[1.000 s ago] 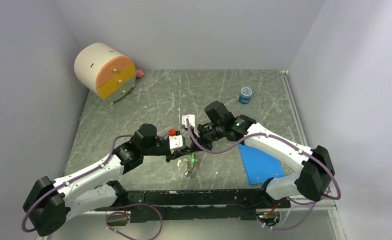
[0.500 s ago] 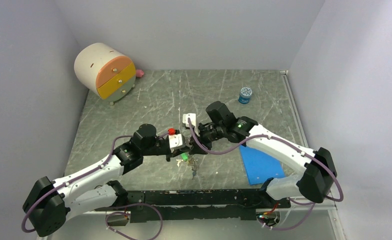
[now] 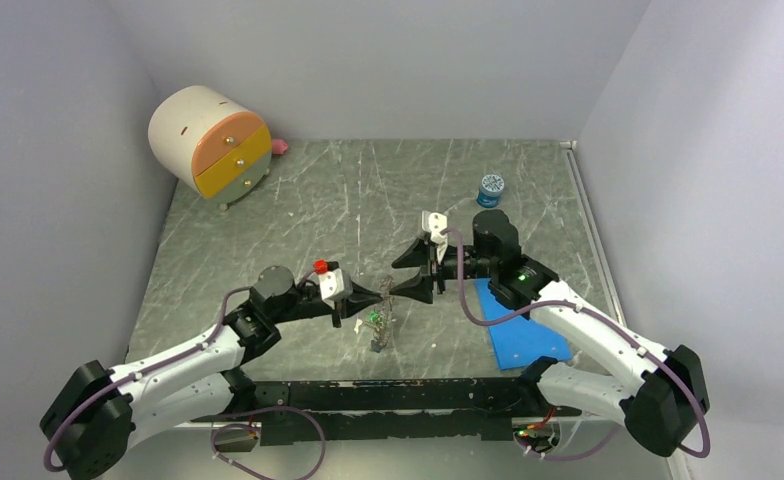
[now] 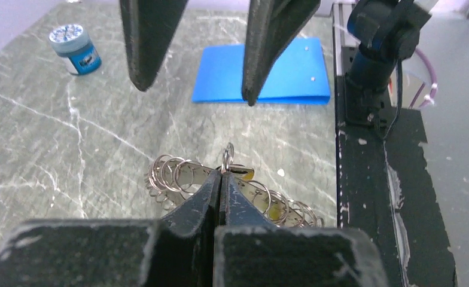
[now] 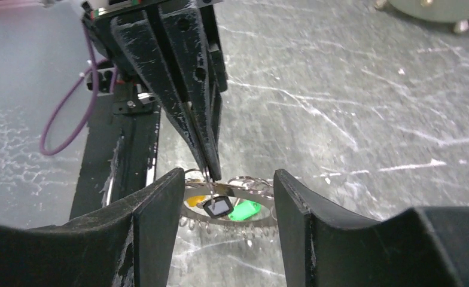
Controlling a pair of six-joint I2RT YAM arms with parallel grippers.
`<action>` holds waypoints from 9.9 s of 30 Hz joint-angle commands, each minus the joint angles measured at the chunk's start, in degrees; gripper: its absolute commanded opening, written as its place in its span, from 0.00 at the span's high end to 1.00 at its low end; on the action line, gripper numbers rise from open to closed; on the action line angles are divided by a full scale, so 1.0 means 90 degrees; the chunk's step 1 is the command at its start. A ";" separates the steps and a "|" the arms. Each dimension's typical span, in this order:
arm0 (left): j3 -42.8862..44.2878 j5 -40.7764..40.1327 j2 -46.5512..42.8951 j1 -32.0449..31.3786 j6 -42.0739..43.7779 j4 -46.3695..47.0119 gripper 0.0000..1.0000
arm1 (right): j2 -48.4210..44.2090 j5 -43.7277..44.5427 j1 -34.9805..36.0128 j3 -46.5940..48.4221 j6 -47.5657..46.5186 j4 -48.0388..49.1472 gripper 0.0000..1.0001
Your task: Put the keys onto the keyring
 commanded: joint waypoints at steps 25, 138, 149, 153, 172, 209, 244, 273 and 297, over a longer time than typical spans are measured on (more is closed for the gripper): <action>-0.0427 0.0446 -0.0263 0.0441 -0.1242 0.2775 0.97 | 0.0412 -0.1157 -0.0106 0.0051 0.0258 0.0781 0.71; 0.1279 0.0307 -0.0407 0.0506 0.1423 -0.3078 0.59 | 0.2291 0.1540 0.1095 0.3022 -0.1403 -0.4162 1.00; 0.1367 0.0400 0.0194 0.0353 0.1792 -0.2962 0.63 | 0.2505 0.1612 0.1328 0.3340 -0.1530 -0.4475 1.00; 0.1298 0.0502 0.0212 0.0306 0.1676 -0.2666 0.63 | 0.2605 0.1624 0.1365 0.3407 -0.1544 -0.4532 1.00; 0.1216 0.0645 0.0278 0.0280 0.1453 -0.2299 0.97 | 0.2634 0.1588 0.1442 0.3358 -0.1535 -0.4248 0.93; -0.0790 0.1092 -0.0063 0.0537 -0.1400 0.4110 0.98 | 0.0656 -0.2061 0.0073 0.0093 0.1419 0.2185 0.67; 0.0943 0.0566 -0.0383 0.0545 0.1004 -0.1845 0.63 | 0.1736 0.0446 0.0586 0.2262 -0.1279 -0.3081 1.00; 0.1223 0.0856 0.0474 0.0465 0.1229 -0.1746 0.72 | 0.2124 0.1251 0.1129 0.2885 -0.1325 -0.3613 1.00; 0.0434 0.0696 0.0194 0.0505 0.0177 0.0033 0.97 | 0.0628 0.0367 0.0419 0.1089 0.0104 -0.1002 0.43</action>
